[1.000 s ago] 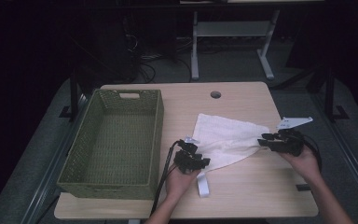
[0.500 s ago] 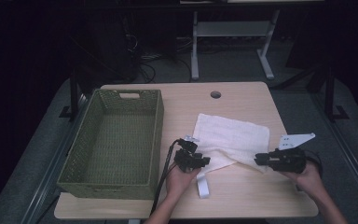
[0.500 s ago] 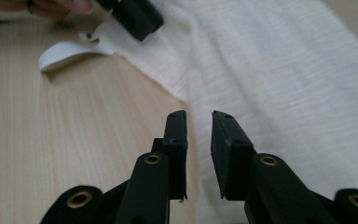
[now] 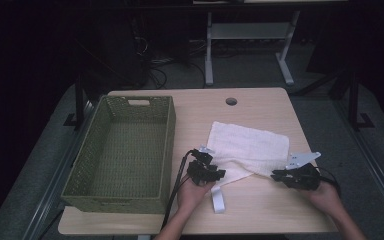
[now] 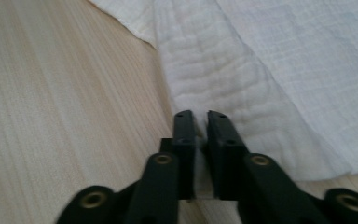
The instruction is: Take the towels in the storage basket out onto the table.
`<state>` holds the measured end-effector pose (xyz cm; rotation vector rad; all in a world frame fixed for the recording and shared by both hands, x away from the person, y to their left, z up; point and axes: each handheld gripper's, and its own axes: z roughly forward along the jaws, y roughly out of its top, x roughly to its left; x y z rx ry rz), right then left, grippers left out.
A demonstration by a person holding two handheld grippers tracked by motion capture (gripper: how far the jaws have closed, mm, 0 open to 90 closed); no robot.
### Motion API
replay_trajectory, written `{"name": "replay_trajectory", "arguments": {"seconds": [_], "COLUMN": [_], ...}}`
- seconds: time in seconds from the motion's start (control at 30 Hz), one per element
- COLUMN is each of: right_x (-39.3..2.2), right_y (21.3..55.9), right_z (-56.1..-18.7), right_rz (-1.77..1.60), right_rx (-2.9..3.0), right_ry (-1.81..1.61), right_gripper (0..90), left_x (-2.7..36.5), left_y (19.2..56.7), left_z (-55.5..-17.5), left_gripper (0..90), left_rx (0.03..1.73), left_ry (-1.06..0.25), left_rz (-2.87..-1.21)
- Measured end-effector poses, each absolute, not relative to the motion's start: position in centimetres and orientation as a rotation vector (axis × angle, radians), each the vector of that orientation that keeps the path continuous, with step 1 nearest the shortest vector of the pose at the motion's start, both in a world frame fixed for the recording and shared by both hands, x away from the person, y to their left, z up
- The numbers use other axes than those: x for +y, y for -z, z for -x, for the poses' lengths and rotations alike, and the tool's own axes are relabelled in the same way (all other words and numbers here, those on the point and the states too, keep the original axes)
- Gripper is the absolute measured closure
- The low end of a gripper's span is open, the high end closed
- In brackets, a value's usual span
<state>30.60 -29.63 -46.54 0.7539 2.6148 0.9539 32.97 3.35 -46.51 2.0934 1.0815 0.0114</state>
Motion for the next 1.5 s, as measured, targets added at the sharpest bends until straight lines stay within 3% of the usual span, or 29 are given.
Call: {"name": "replay_trajectory", "arguments": {"seconds": [0.3,0.37,0.6,0.67,0.73,0.77,1.0,1.27,1.4,1.5], "right_x": [-30.8,-30.8,-29.9,-29.5,-29.2,-29.1,-30.3,-31.6,-32.0,-32.1], "right_y": [43.5,42.7,42.2,43.1,43.8,43.8,42.1,44.1,44.5,44.3], "right_z": [-29.2,-30.4,-39.5,-41.3,-42.2,-42.1,-38.2,-36.4,-36.8,-36.7], "right_rz": [-0.826,-0.842,-1.008,-1.080,-1.133,-1.115,-0.960,-0.994,-1.018,-1.015], "right_rx": [2.588,2.560,2.523,2.518,2.510,2.494,2.468,2.448,2.457,2.422], "right_ry": [-1.169,-1.160,-1.069,-1.050,-0.986,-0.978,-1.089,-1.017,-1.044,-1.074], "right_gripper": [86.6,86.5,84.5,72.5,67.9,64.1,67.6,70.6,61.2,60.4], "left_x": [3.8,3.8,3.6,3.7,3.6,3.6,3.5,3.7,3.7,3.8], "left_y": [46.1,46.1,45.8,46.1,46.3,46.4,45.9,46.0,46.4,46.5], "left_z": [-32.7,-33.1,-33.6,-33.7,-33.9,-33.8,-33.5,-33.7,-34.0,-34.0], "left_gripper": [59.5,59.6,59.7,59.6,59.6,59.5,59.6,59.5,59.2,59.4], "left_rx": [1.090,1.100,1.106,1.110,1.119,1.119,1.105,1.112,1.128,1.130], "left_ry": [-0.026,-0.021,-0.026,-0.015,-0.002,-0.002,-0.021,-0.017,-0.013,-0.010], "left_rz": [-2.112,-2.105,-2.063,-2.077,-2.076,-2.073,-2.044,-2.064,-2.080,-2.068]}}
